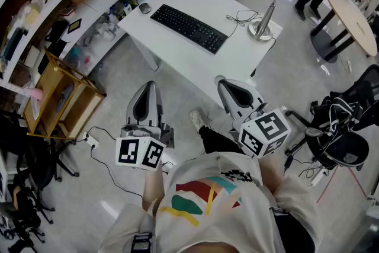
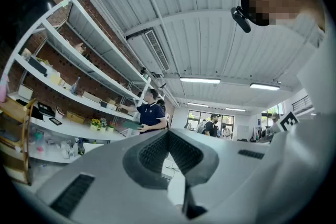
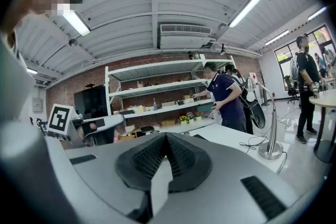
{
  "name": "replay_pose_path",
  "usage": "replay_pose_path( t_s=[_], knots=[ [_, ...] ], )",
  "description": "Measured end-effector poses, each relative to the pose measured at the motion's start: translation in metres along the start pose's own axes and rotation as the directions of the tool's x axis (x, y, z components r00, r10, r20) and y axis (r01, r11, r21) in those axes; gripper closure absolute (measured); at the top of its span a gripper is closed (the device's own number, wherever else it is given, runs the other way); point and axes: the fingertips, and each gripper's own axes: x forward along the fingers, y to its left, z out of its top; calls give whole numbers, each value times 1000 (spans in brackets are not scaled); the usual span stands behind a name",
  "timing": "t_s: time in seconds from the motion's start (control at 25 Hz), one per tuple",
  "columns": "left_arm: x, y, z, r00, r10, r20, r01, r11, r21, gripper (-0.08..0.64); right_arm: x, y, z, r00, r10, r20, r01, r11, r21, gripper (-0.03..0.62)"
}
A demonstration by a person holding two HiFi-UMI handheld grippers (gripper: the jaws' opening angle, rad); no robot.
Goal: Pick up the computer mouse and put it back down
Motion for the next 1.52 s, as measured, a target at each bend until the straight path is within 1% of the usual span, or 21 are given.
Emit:
replay_pose_path(
  t_s=[0.12, 0.2, 0.32, 0.4, 0.56, 0.68, 0.8, 0.92, 1.08, 1.2, 1.24, 1.28, 1.32, 1.44, 1.52],
  knots=[
    [20, 7, -7, 1000, -18, -5, 18, 1000, -12, 515, 29, -18, -3, 999, -40, -27, 39, 998, -49, 588],
    [40, 16, -10, 999, -29, -13, 29, 1000, -9, 515, 56, -25, -4, 999, -34, -40, 32, 998, -60, 588],
    [76, 30, -12, 998, -55, -34, 54, 998, -8, 515, 104, -41, -10, 997, -3, -80, -2, 998, -60, 588],
    [106, 37, -10, 995, -93, -39, 93, 996, 0, 515, 137, -56, -14, 995, 6, -104, -11, 999, -52, 588],
    [178, 59, 0, 986, -161, -44, 163, 985, 49, 515, 203, -82, -7, 996, 11, -94, -12, 1000, -12, 588],
    [220, 82, 3, 986, -164, -32, 166, 984, 61, 515, 242, -110, 4, 996, 12, -84, -13, 1000, -9, 588],
    [250, 115, -2, 989, -136, -52, 138, 990, 34, 515, 273, -134, 15, 996, -6, -84, 5, 1000, -7, 588],
    [272, 157, -8, 992, -109, -64, 109, 994, 1, 515, 307, -145, 20, 996, -15, -83, 16, 1000, 2, 588],
    [302, 204, -4, 988, -140, -72, 138, 990, -27, 515, 355, -146, 27, 994, -46, -103, 44, 999, -20, 586],
    [334, 227, -12, 980, -172, -99, 167, 985, -52, 515, 385, -161, 36, 993, -84, -89, 83, 996, -11, 581],
    [345, 235, -14, 978, -181, -105, 176, 983, -56, 515, 397, -166, 39, 993, -93, -79, 93, 996, -9, 541],
    [355, 244, -14, 976, -188, -109, 182, 982, -55, 515, 410, -170, 43, 993, -101, -65, 101, 995, -10, 453],
    [365, 253, -15, 975, -191, -113, 186, 981, -52, 515, 425, -174, 48, 993, -110, -52, 110, 994, -13, 410],
    [393, 289, -11, 976, -180, -124, 179, 984, -19, 515, 474, -186, 63, 990, -132, -49, 131, 991, -19, 355],
    [405, 320, -10, 979, -156, -134, 159, 987, 17, 515, 512, -188, 67, 989, -130, -74, 129, 991, -25, 348]
  ],
)
